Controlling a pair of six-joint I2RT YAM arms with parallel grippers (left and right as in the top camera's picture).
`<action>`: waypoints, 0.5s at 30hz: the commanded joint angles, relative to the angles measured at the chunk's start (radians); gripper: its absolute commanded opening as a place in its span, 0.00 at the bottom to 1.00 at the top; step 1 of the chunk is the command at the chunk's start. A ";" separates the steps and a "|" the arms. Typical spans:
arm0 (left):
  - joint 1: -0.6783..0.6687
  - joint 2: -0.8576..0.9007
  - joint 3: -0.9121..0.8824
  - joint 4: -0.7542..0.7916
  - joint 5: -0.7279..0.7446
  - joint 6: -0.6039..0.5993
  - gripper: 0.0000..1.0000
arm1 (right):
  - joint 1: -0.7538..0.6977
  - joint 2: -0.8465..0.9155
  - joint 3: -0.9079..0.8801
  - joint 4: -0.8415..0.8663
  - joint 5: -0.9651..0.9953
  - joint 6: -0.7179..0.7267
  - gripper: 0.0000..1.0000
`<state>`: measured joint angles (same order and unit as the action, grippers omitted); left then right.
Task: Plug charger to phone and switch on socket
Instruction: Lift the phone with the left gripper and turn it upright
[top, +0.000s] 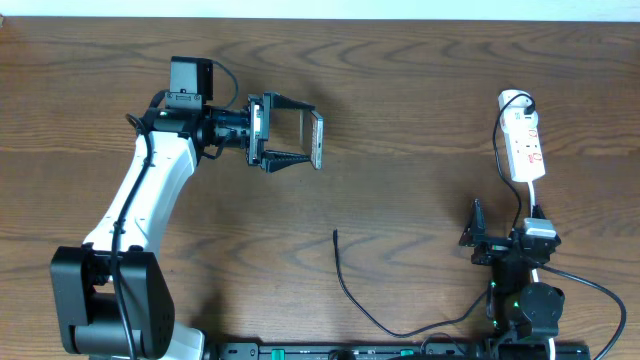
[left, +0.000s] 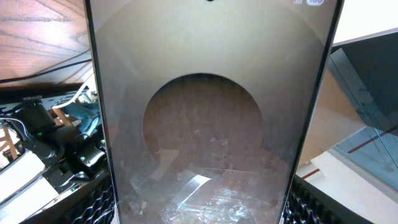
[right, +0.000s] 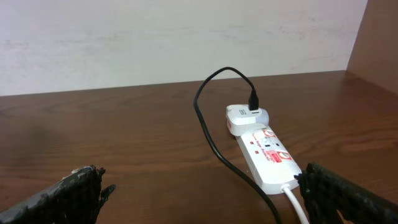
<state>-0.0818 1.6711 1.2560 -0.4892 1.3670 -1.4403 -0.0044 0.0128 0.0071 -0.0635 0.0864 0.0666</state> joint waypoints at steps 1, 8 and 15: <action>0.000 -0.024 0.034 0.006 0.061 -0.005 0.07 | 0.006 -0.002 -0.002 -0.003 0.009 -0.012 0.99; 0.000 -0.024 0.033 0.006 0.058 0.003 0.07 | 0.006 -0.002 -0.002 -0.003 0.009 -0.012 0.99; 0.000 -0.024 0.033 0.005 0.058 0.002 0.08 | 0.006 -0.002 -0.002 -0.003 0.009 -0.012 0.99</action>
<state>-0.0818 1.6711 1.2560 -0.4892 1.3670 -1.4403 -0.0044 0.0128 0.0071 -0.0635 0.0864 0.0666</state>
